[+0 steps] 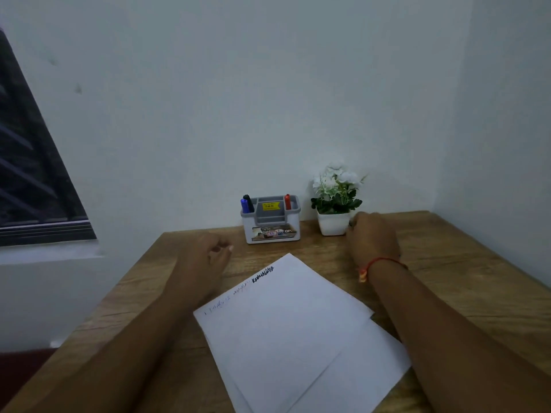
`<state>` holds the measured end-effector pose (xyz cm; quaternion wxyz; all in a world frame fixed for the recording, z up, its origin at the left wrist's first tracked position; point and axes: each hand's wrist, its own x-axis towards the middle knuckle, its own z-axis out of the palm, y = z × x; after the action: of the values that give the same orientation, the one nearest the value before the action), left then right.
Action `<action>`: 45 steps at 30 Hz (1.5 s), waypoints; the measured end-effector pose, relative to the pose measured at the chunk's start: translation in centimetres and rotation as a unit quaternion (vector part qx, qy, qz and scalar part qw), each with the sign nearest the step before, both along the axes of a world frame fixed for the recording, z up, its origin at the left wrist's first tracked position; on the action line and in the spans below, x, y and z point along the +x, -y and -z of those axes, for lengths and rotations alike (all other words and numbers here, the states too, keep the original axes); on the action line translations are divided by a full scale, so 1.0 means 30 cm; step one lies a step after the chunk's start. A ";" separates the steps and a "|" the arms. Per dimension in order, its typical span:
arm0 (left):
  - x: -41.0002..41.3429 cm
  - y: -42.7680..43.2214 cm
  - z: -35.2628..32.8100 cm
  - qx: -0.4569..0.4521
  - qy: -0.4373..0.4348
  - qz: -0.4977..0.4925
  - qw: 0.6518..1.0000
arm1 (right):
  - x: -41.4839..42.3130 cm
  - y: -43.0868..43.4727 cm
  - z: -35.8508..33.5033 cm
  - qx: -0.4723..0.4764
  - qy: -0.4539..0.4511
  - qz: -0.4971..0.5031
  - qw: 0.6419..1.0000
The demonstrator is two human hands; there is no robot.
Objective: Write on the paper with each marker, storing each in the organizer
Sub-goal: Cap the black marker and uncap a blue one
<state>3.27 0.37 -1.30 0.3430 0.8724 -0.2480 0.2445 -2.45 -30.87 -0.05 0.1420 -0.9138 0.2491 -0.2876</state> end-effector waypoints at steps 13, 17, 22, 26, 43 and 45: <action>0.009 -0.013 0.001 0.069 -0.032 0.042 0.996 | -0.016 0.149 0.025 0.068 -0.130 0.101 0.984; 0.003 -0.009 -0.002 0.062 -0.036 0.036 0.997 | -0.028 0.129 -0.001 0.078 -0.042 0.124 0.988; -0.012 0.001 -0.013 0.042 -0.023 0.038 0.998 | -0.043 0.023 -0.080 0.097 0.216 -0.034 0.971; -0.037 0.015 -0.029 0.027 -0.014 0.057 0.998 | -0.059 -0.123 -0.120 0.164 0.270 -0.189 0.930; -0.072 0.043 -0.057 0.005 -0.004 0.163 0.987 | -0.107 -0.348 -0.047 0.482 0.076 -0.455 0.745; -0.075 0.045 -0.056 0.007 -0.011 0.165 0.986 | -0.113 -0.355 -0.051 0.486 0.067 -0.450 0.746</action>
<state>1.02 -0.99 0.38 0.3754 0.8244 -0.3868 0.1728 -5.83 -20.22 1.49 0.6961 -0.7058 -0.0954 -0.0904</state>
